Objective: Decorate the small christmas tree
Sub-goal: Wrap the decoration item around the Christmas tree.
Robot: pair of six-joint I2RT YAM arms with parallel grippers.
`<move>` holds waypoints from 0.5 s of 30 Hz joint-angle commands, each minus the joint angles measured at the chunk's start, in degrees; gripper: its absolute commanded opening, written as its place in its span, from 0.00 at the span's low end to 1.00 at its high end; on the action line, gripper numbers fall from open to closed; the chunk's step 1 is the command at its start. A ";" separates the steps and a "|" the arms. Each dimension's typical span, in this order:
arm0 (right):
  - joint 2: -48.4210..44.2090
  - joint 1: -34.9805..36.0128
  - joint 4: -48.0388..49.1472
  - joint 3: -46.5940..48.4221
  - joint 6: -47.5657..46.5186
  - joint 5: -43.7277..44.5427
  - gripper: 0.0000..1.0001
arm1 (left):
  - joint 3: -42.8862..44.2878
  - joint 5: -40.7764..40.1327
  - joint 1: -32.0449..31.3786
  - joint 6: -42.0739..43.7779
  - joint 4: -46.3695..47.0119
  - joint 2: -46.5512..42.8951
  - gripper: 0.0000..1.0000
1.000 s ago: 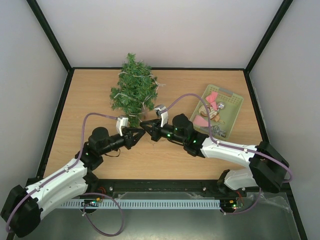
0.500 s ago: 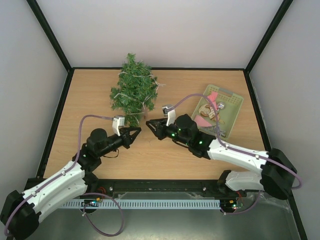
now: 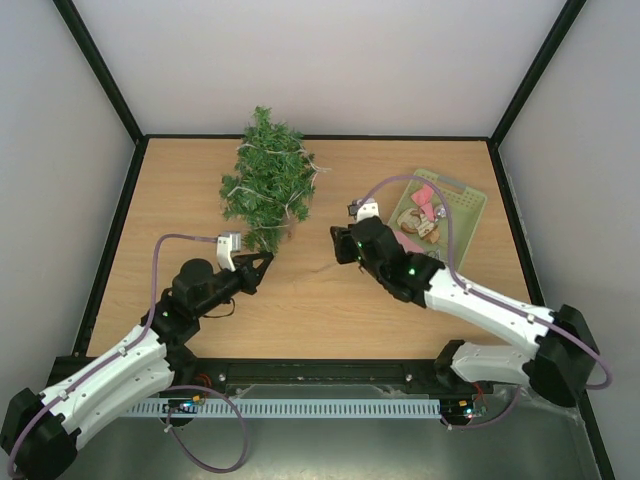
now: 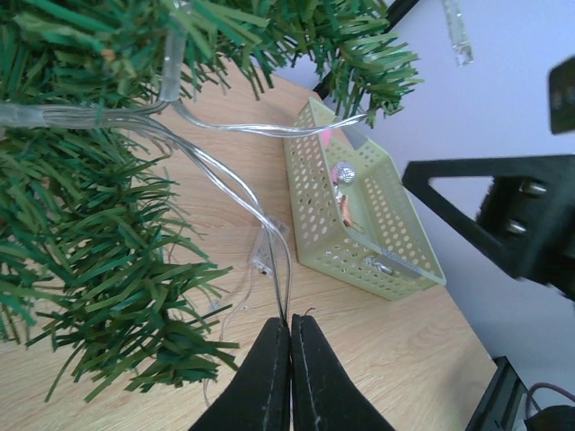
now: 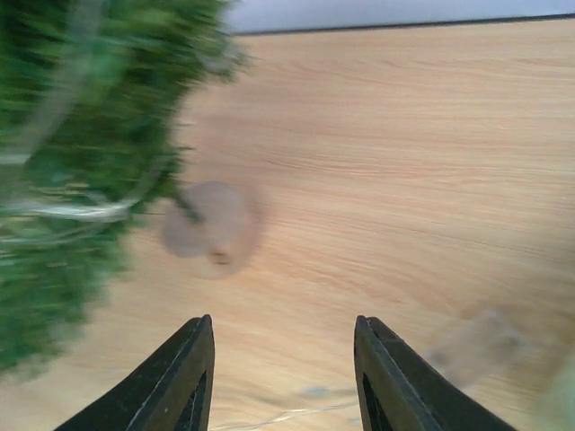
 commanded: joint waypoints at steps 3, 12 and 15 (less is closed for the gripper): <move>9.79 -8.12 -11.52 7.18 -13.35 3.99 0.43 | 0.51 -2.00 -0.08 -0.90 -0.37 -0.12 0.02; 27.06 -17.91 -9.93 14.64 -17.98 -3.71 0.28 | 0.76 -2.32 -0.08 -0.88 0.49 0.41 0.02; 30.56 -18.34 -6.65 14.15 -17.71 -5.78 0.23 | 0.54 -2.19 -0.09 -1.51 1.27 0.65 0.02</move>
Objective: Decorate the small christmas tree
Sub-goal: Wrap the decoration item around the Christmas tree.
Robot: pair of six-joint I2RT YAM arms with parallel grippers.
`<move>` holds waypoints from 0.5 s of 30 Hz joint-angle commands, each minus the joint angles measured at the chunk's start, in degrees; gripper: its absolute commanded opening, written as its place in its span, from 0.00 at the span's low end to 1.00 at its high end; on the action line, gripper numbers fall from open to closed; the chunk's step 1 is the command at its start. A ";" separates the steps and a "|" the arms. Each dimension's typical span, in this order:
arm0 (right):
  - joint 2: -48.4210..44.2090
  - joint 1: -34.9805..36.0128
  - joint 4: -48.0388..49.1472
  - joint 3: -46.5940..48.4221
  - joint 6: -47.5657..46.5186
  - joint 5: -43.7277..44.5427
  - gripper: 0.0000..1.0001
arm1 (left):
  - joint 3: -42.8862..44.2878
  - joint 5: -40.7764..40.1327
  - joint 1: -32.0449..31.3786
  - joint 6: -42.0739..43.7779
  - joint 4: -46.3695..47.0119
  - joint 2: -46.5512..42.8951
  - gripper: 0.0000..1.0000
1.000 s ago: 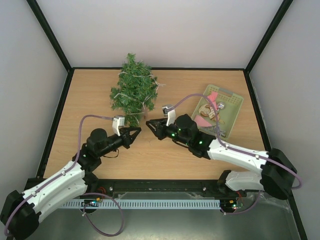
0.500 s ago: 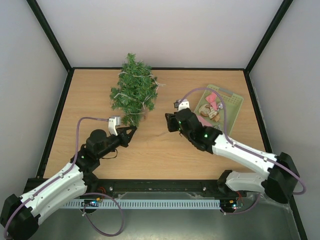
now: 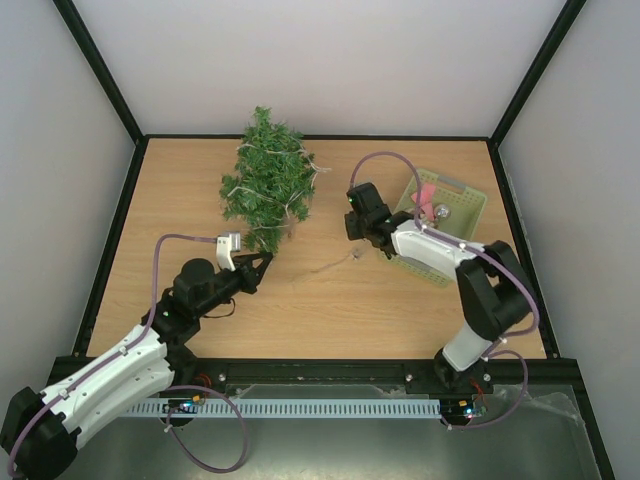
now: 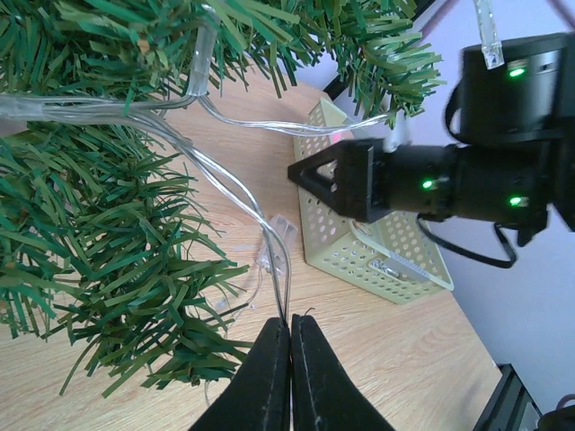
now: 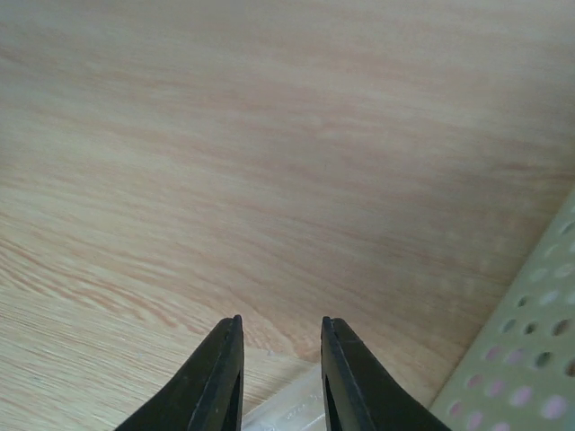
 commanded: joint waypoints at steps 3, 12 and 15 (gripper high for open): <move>7.11 -0.81 3.08 0.42 -1.72 -2.78 0.23 | 0.67 -1.05 -0.12 -0.70 1.70 0.69 0.02; 14.85 -2.40 0.81 4.36 -5.25 -0.70 0.23 | 1.29 -3.89 -0.08 -2.41 0.65 -0.44 0.02; 15.61 -2.38 -0.63 4.76 -5.96 0.12 0.23 | 1.47 -5.74 -0.08 -2.70 -1.02 -1.04 0.02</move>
